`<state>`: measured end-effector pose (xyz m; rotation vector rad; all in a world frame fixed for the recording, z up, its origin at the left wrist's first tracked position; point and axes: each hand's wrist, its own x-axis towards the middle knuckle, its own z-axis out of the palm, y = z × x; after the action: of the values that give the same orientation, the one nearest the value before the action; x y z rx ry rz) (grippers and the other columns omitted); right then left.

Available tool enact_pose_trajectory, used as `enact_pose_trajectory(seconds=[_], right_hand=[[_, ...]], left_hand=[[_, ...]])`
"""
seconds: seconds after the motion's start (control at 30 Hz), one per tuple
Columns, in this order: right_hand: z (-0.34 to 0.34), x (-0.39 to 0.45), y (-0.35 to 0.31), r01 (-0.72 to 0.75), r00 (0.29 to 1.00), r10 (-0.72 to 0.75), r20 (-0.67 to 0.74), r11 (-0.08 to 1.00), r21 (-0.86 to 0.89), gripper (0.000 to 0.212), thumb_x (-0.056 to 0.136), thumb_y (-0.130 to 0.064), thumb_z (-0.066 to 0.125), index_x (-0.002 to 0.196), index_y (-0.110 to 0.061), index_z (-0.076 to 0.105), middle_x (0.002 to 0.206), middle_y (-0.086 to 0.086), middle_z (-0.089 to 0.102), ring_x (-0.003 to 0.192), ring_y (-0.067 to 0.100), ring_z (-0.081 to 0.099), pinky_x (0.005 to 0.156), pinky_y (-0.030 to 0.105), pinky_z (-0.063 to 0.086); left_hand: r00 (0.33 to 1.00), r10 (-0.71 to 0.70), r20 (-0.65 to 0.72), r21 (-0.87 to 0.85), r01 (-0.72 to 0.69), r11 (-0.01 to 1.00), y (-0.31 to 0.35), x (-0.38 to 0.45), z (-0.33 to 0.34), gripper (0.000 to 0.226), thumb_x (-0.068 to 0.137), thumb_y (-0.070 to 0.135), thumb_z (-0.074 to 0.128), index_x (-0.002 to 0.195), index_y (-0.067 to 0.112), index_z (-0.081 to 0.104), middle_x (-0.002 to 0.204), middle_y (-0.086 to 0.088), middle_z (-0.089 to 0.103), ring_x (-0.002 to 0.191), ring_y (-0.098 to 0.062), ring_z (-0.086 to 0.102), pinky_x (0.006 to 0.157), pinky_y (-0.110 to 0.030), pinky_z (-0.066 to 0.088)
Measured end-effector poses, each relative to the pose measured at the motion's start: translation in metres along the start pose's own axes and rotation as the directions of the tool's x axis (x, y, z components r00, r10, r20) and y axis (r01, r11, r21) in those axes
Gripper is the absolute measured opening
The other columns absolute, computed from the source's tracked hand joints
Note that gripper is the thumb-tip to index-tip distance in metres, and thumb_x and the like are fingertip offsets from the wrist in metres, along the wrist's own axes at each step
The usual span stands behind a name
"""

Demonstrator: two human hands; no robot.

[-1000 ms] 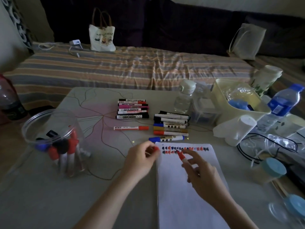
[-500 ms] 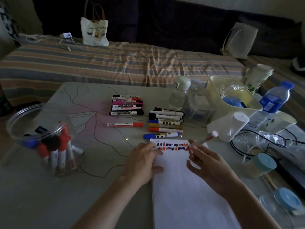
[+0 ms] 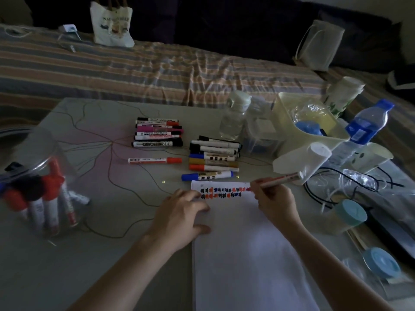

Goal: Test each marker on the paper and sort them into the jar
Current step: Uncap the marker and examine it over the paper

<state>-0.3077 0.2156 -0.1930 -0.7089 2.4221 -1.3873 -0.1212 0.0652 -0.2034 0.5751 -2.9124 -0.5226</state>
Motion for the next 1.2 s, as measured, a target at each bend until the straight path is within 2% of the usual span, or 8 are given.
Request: enact_pose_trajectory(seconds=[0.17,0.23,0.33,0.63,0.87,1.03,1.13,1.2], right_hand=[[0.011,-0.004,0.019,0.008,0.989,-0.012,-0.146,1.000,-0.026,0.011,0.085,-0.033,0.072,0.083,-0.022,0.072,0.076,-0.011,0.070,0.071,0.000,0.065,0.058,0.011,0.050],[0.010,-0.004,0.022,0.027,0.986,-0.031,-0.162,0.999,-0.025,0.009,0.083,-0.032,0.074,0.081,-0.023,0.072,0.074,-0.012,0.070,0.072,0.000,0.066,0.061,0.014,0.051],[0.010,-0.004,0.021,0.025,0.987,-0.031,-0.158,0.999,-0.040,0.013,0.083,-0.035,0.073,0.081,-0.023,0.074,0.072,-0.010,0.071,0.070,0.006,0.067,0.063,0.025,0.053],[0.011,-0.004,0.023,0.006,0.988,-0.015,-0.151,0.998,-0.061,0.020,0.086,-0.041,0.069,0.084,-0.022,0.074,0.075,-0.012,0.070,0.070,-0.001,0.065,0.066,0.022,0.054],[0.014,-0.004,0.026,0.052,0.985,-0.068,-0.160,0.994,-0.100,0.022,0.086,-0.037,0.069,0.084,-0.015,0.072,0.075,-0.002,0.070,0.072,0.012,0.065,0.065,0.027,0.052],[0.012,-0.004,0.026,0.047,0.986,-0.057,-0.157,0.997,-0.063,0.019,0.085,-0.036,0.071,0.082,-0.017,0.073,0.074,-0.007,0.070,0.072,0.008,0.066,0.059,0.015,0.048],[0.014,-0.004,0.027,0.046,0.990,-0.059,-0.129,0.994,-0.099,0.022,0.085,-0.038,0.070,0.084,-0.016,0.072,0.075,-0.003,0.070,0.071,0.012,0.066,0.064,0.028,0.054],[0.015,-0.004,0.027,0.049,0.988,-0.062,-0.144,0.995,-0.089,0.021,0.085,-0.036,0.070,0.085,-0.015,0.071,0.076,-0.001,0.070,0.072,0.014,0.066,0.065,0.027,0.053]], left_hand=[[1.000,0.000,-0.008,-0.018,0.000,1.000,-0.003,0.000,0.001,0.057,0.074,0.059,0.070,0.125,0.037,0.061,0.138,0.011,0.046,0.123,-0.012,0.040,0.097,-0.027,0.034],[1.000,-0.001,-0.001,-0.019,0.001,1.000,-0.002,0.002,0.001,0.057,0.074,0.059,0.070,0.126,0.036,0.061,0.138,0.011,0.046,0.123,-0.012,0.039,0.097,-0.027,0.034],[1.000,-0.010,0.025,-0.005,0.010,1.000,-0.002,0.002,-0.001,0.058,0.075,0.060,0.069,0.127,0.037,0.059,0.139,0.011,0.044,0.124,-0.012,0.037,0.097,-0.027,0.034],[0.999,-0.020,0.031,-0.006,0.020,1.000,0.000,0.003,-0.002,0.059,0.074,0.059,0.070,0.127,0.037,0.058,0.141,0.011,0.043,0.125,-0.011,0.036,0.098,-0.028,0.033],[0.999,-0.017,0.035,0.006,0.017,1.000,-0.001,0.003,-0.001,0.058,0.073,0.061,0.070,0.126,0.039,0.059,0.141,0.012,0.043,0.125,-0.011,0.037,0.098,-0.028,0.034],[0.999,-0.023,0.039,-0.002,0.023,1.000,0.000,0.002,-0.002,0.059,0.073,0.059,0.071,0.127,0.038,0.059,0.141,0.011,0.043,0.126,-0.011,0.036,0.098,-0.030,0.035],[0.999,-0.026,0.040,0.002,0.026,1.000,0.000,0.003,-0.002,0.058,0.073,0.059,0.070,0.127,0.038,0.059,0.141,0.011,0.043,0.126,-0.011,0.036,0.099,-0.030,0.035],[0.999,-0.026,0.041,0.006,0.026,1.000,0.000,0.002,-0.002,0.058,0.073,0.060,0.070,0.126,0.038,0.059,0.141,0.011,0.043,0.126,-0.012,0.036,0.099,-0.030,0.036]])
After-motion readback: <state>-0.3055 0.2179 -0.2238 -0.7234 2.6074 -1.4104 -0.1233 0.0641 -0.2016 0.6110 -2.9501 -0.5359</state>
